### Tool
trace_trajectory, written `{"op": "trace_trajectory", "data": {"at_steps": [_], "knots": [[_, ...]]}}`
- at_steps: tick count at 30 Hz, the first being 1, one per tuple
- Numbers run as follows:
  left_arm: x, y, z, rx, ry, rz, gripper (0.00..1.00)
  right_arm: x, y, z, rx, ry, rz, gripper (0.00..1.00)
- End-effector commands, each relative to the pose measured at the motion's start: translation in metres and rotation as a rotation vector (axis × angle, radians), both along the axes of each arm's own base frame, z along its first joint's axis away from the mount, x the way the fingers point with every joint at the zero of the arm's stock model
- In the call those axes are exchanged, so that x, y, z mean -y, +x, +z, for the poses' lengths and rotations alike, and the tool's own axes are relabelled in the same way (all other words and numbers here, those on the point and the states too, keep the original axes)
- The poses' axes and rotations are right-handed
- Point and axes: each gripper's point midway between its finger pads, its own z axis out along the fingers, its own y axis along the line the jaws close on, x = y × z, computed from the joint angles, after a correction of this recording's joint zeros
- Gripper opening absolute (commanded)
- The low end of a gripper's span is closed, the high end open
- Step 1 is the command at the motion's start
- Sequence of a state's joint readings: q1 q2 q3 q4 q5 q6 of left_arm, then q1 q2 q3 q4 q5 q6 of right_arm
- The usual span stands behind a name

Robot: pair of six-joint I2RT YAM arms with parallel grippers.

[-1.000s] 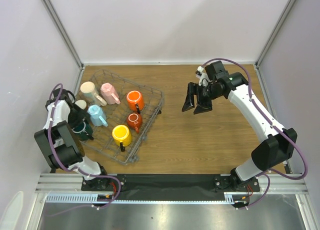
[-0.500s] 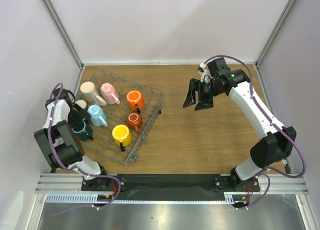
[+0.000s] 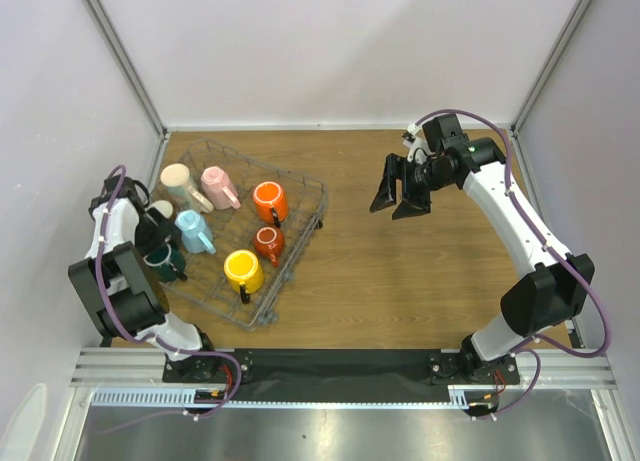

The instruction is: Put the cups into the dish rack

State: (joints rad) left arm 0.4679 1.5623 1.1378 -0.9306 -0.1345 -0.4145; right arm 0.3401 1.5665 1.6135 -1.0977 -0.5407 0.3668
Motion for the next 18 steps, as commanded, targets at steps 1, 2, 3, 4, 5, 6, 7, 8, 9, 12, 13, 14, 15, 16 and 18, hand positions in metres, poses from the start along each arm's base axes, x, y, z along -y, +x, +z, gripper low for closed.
{"op": "trace_trajectory", "data": {"at_steps": [1,2,3,4,5,6,7,8,9,12,13,14,15,16,18], "knots": [[-0.006,0.002,0.026,0.039,0.037,-0.02,1.0,-0.006,0.002,0.015,0.015,0.048,0.009,0.71],[-0.007,0.003,0.03,0.044,0.044,-0.024,1.0,-0.007,0.002,0.016,0.018,0.053,0.012,0.71],[-0.009,0.001,0.032,0.036,0.054,-0.021,1.0,-0.008,0.002,0.018,0.019,0.059,0.012,0.71],[-0.01,0.001,0.033,0.034,0.057,-0.024,1.0,-0.008,0.002,0.019,0.02,0.061,0.01,0.7],[-0.012,0.001,0.034,0.032,0.062,-0.026,1.0,-0.008,0.002,0.02,0.022,0.066,0.011,0.7],[-0.012,0.0,0.035,0.027,0.066,-0.022,1.0,-0.007,0.003,0.019,0.019,0.067,0.009,0.71],[-0.012,-0.001,0.038,0.033,0.068,-0.019,1.0,-0.007,0.003,0.019,0.017,0.068,0.008,0.7],[-0.011,0.0,0.04,0.045,0.068,-0.014,1.0,-0.006,0.003,0.018,0.017,0.064,0.007,0.71],[-0.009,0.001,0.042,0.06,0.061,-0.012,1.0,-0.006,0.003,0.018,0.012,0.063,0.004,0.7],[-0.004,0.001,0.057,0.106,0.059,-0.006,1.0,-0.005,0.003,0.018,0.013,0.06,0.002,0.7],[0.002,0.003,0.06,0.127,0.031,-0.009,1.0,-0.005,0.004,0.019,0.015,0.062,0.001,0.71],[0.005,0.004,0.07,0.155,0.022,-0.002,1.0,-0.004,0.005,0.02,0.017,0.059,-0.006,0.71],[0.009,0.005,0.075,0.173,0.012,-0.001,1.0,-0.003,0.006,0.021,0.018,0.055,-0.008,0.71],[0.016,0.009,0.08,0.202,-0.004,0.009,1.0,-0.003,0.006,0.021,0.018,0.051,-0.011,0.71],[0.028,0.014,0.093,0.272,-0.024,0.003,1.0,-0.001,0.006,0.02,0.012,0.045,-0.019,0.7]]}}
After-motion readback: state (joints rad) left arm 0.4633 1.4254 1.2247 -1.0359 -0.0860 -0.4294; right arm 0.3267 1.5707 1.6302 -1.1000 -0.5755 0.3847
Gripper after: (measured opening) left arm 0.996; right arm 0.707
